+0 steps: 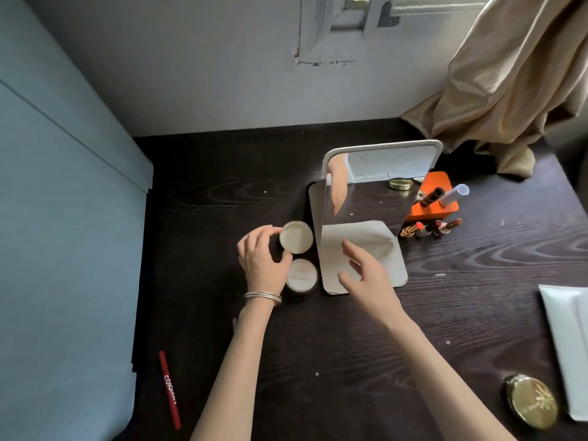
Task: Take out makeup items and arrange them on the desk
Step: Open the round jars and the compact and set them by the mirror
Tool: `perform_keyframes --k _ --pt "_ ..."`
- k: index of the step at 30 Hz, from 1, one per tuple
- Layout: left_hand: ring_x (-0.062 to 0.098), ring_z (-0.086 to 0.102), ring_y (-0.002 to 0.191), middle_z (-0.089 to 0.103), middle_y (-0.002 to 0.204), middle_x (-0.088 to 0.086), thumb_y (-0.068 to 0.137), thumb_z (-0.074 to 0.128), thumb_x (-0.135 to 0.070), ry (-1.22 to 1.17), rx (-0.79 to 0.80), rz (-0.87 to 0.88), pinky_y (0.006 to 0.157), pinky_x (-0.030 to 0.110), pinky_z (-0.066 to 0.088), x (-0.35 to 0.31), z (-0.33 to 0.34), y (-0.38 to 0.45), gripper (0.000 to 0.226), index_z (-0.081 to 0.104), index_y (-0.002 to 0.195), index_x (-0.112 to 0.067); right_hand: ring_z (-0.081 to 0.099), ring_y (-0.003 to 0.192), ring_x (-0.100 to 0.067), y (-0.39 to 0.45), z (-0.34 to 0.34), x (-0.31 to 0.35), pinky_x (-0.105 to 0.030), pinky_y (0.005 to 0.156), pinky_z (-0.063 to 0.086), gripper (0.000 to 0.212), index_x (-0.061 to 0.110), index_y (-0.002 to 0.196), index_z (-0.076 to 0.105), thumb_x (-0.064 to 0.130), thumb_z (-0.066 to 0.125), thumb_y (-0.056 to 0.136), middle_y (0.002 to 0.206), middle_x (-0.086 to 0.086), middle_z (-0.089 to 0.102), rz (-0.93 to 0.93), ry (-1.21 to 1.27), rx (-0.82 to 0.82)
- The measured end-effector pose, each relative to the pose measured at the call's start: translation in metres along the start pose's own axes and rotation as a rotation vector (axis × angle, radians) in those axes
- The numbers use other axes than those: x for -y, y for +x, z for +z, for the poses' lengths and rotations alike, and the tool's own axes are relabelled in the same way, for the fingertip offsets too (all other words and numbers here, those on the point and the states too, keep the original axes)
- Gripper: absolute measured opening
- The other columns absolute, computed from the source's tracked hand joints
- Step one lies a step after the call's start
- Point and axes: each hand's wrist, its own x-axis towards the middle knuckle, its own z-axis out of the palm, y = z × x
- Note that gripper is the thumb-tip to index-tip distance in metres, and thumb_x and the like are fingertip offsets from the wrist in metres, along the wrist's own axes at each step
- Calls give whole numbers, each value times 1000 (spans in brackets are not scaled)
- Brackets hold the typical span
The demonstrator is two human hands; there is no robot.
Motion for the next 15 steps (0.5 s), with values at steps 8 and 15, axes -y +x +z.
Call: perform_keyframes --k 8,15 --pt "22 51 105 63 104 -6 69 60 -15 -70 175 155 93 14 23 -57 35 -91 31 65 99 -21 47 127 -11 -63 -64 -47 -24 107 35 60 12 138 45 -2 61 81 136 1 52 -10 -52 -179" --pt "19 45 109 60 109 -7 76 66 -16 -29 395 166 89 20 25 -101 92 -155 29 64 104 -24 45 129 -18 -113 -123 -124 -4 97 22 55 9 133 51 4 66 80 135 -4 50 38 -326 -132"
